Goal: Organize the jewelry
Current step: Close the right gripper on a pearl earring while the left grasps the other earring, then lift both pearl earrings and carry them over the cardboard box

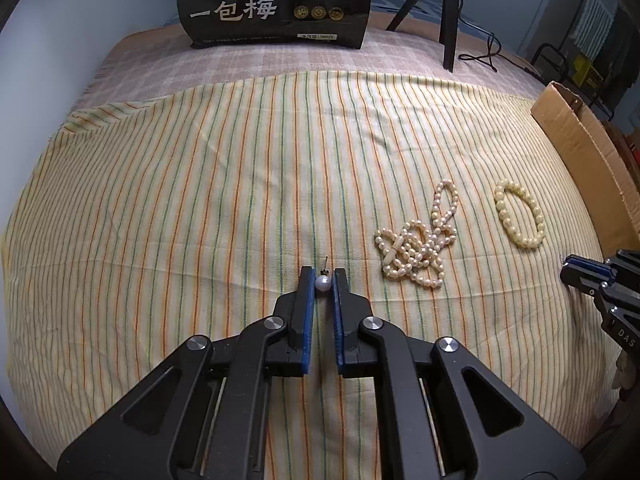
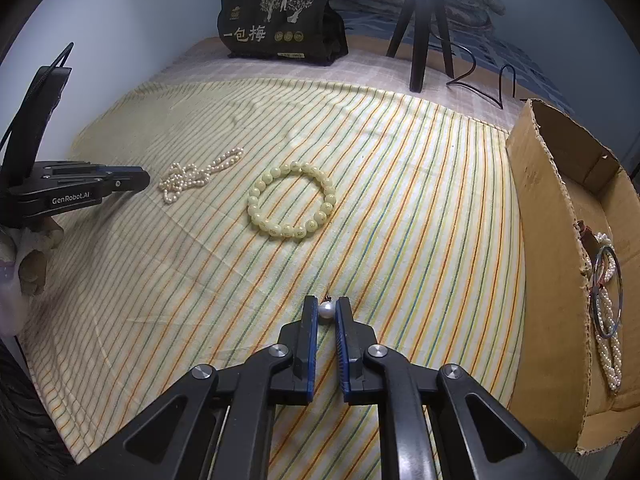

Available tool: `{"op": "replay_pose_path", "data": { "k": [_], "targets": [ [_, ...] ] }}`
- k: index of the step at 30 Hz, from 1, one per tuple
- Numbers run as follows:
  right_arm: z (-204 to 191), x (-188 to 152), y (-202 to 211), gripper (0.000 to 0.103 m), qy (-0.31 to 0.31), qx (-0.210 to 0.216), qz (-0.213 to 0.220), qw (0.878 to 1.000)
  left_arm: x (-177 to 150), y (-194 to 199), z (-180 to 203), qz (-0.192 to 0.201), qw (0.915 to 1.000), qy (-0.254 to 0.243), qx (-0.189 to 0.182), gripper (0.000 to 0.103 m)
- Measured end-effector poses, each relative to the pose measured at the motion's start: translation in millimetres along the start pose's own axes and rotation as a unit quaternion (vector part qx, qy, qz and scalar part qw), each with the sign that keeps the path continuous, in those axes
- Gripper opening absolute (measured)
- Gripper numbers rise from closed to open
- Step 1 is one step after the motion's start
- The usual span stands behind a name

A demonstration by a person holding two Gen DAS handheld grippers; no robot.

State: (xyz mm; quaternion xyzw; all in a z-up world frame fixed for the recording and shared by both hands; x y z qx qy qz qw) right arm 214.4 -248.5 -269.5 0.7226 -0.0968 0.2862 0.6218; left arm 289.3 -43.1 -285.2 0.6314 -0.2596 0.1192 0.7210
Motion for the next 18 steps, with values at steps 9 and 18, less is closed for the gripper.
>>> {"op": "replay_pose_path", "data": {
  "k": [9,18],
  "targets": [
    [-1,15,26,0.006,-0.011,0.006,0.034,0.999,15,24,6,0.027,0.9995,0.011,-0.011,0.006],
    [3,28,61,0.006,-0.017,-0.002,0.071,0.997,29,58,29,0.062,0.9973,0.013,-0.038,0.006]
  ]
}}
Point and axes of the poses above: each gripper's, at about its wrist camera, not at the fingertips, and y roughly against the way its jaws point, z to its right, x to its top, the point moved 9 cm from there along -y, roughly the way its jaws point, and after that the axes turned 5 degrees about z, right-handed, at the moved point
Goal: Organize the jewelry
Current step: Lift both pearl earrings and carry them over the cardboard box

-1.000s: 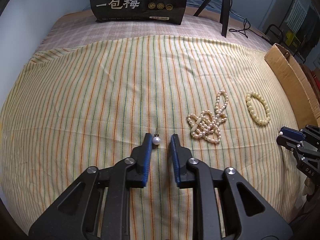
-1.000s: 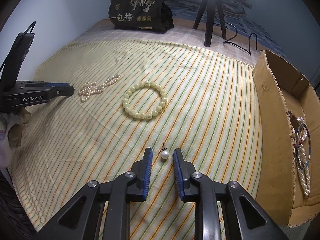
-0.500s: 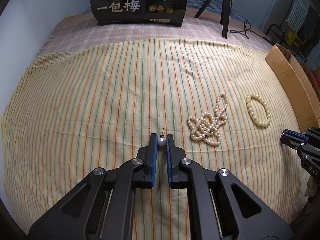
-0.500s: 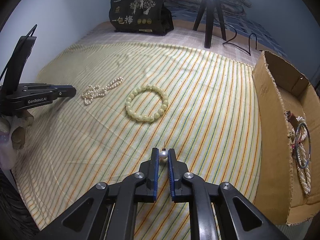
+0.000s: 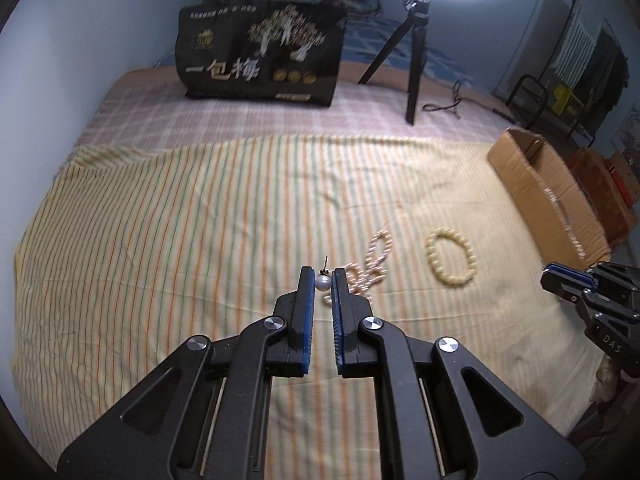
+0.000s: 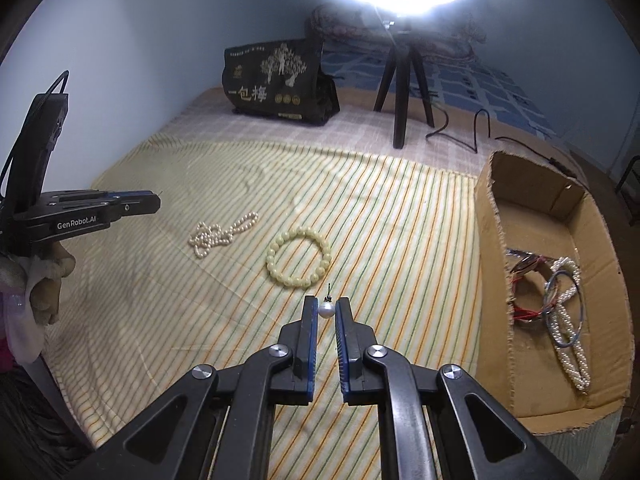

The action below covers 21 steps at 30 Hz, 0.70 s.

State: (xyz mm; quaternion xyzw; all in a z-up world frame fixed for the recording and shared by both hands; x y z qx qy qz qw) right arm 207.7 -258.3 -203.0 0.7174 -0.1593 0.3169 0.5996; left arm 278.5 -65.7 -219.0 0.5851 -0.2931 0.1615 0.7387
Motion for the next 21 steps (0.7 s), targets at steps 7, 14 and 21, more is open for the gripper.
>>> {"op": "replay_pose_path", "data": {
  "k": [7,14,21],
  "targets": [
    [16,13,30,0.006,-0.01,-0.016,0.032,0.999,15,23,34,0.026,0.9993,-0.007,-0.026,0.006],
    [48,22,54,0.006,-0.036,-0.038,0.057,0.997,30,37,73,0.048,0.9973,-0.021,-0.051,0.006],
    [84,26,78,0.006,-0.067,-0.059,0.079,0.993,38,44,114,0.059,0.9949,-0.037,-0.074,0.006]
  ]
}}
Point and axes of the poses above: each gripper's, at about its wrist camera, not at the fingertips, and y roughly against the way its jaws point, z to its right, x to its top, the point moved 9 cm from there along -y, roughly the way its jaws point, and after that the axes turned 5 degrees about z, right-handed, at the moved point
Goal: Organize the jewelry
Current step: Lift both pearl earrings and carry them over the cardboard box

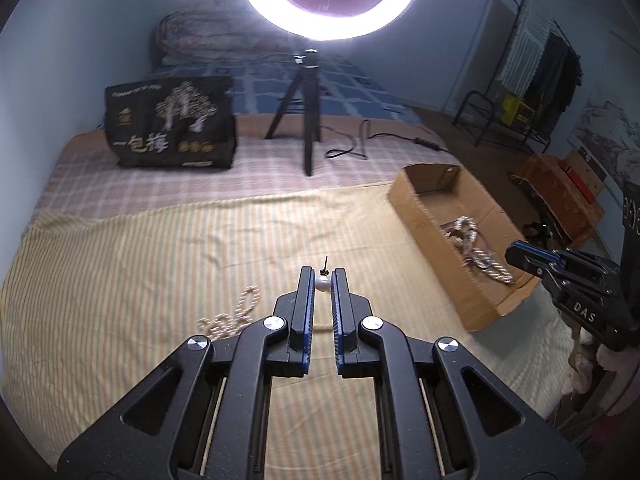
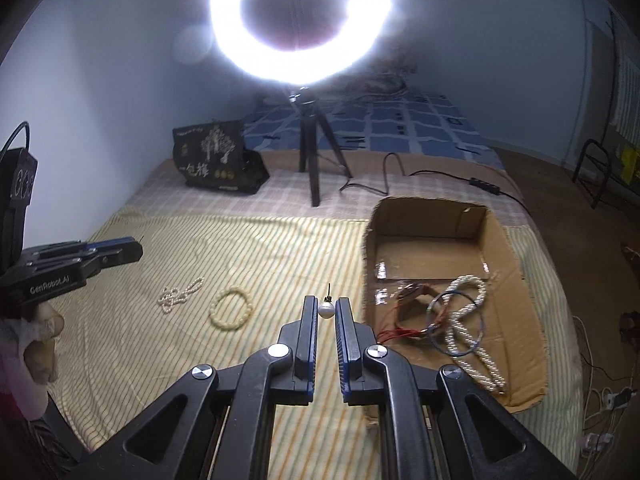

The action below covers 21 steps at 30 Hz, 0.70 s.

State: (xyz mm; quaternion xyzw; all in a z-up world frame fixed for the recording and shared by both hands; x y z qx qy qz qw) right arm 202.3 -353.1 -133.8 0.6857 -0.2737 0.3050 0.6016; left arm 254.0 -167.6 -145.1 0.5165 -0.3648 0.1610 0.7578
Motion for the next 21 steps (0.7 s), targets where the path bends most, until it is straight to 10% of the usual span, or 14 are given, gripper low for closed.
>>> {"op": "replay_pose_path", "data": {
  "k": [21],
  "targets": [
    [93,-1,18,0.006,-0.062,-0.049,0.007,0.997,1,-35,135,-0.018,0.9953,-0.051,-0.08,0.006]
  ]
}}
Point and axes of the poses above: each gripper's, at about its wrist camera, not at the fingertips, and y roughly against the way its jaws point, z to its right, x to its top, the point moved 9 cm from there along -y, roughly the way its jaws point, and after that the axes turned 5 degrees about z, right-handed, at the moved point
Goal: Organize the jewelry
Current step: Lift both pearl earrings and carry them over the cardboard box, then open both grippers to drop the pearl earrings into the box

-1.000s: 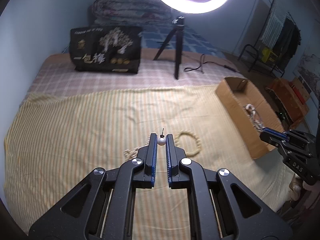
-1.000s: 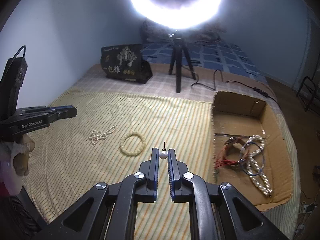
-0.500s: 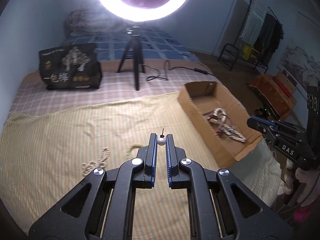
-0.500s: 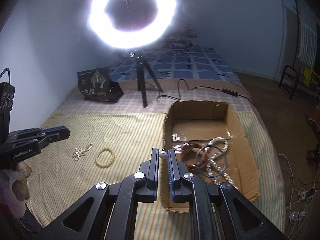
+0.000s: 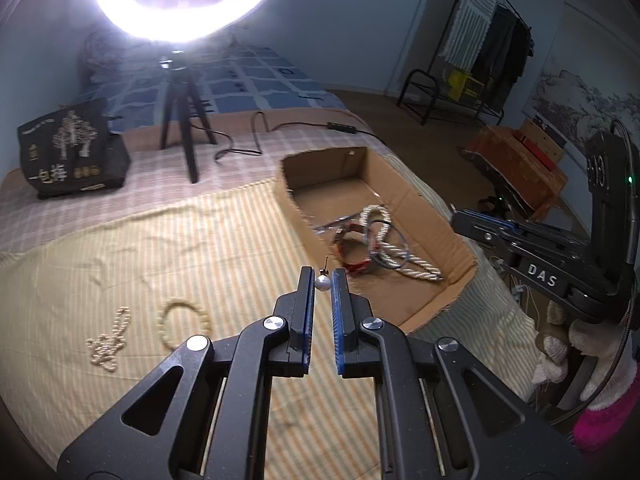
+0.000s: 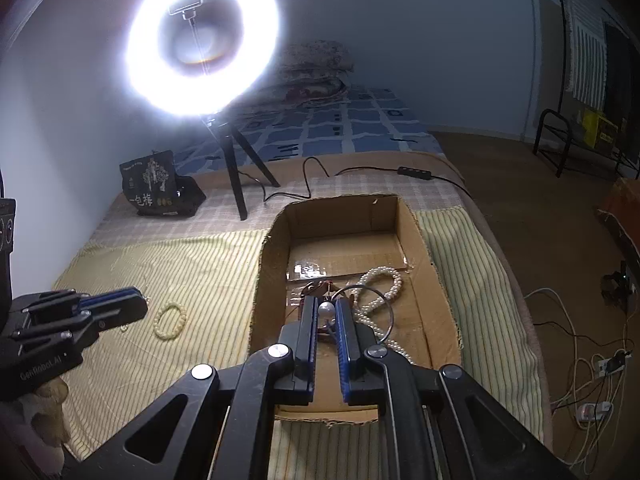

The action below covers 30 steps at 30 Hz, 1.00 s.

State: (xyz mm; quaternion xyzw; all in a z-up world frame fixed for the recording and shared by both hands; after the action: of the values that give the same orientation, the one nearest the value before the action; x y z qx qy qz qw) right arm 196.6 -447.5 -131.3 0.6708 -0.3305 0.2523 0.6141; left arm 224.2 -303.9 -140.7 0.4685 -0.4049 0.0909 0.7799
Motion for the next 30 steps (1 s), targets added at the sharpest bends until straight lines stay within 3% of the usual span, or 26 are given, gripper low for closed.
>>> {"op": "replay_pose_path", "data": {
  "k": [14,30],
  "targets": [
    [23,-3,-13,0.006,-0.022,-0.005,-0.011,1.0,-8,-43,46,-0.029,0.9991,-0.015,-0.028,0.006],
    [27,-1,-22,0.009,-0.026,-0.004,-0.012,1.0,-9,-59,64,-0.032,0.9983,-0.024,-0.042,0.006]
  ]
}}
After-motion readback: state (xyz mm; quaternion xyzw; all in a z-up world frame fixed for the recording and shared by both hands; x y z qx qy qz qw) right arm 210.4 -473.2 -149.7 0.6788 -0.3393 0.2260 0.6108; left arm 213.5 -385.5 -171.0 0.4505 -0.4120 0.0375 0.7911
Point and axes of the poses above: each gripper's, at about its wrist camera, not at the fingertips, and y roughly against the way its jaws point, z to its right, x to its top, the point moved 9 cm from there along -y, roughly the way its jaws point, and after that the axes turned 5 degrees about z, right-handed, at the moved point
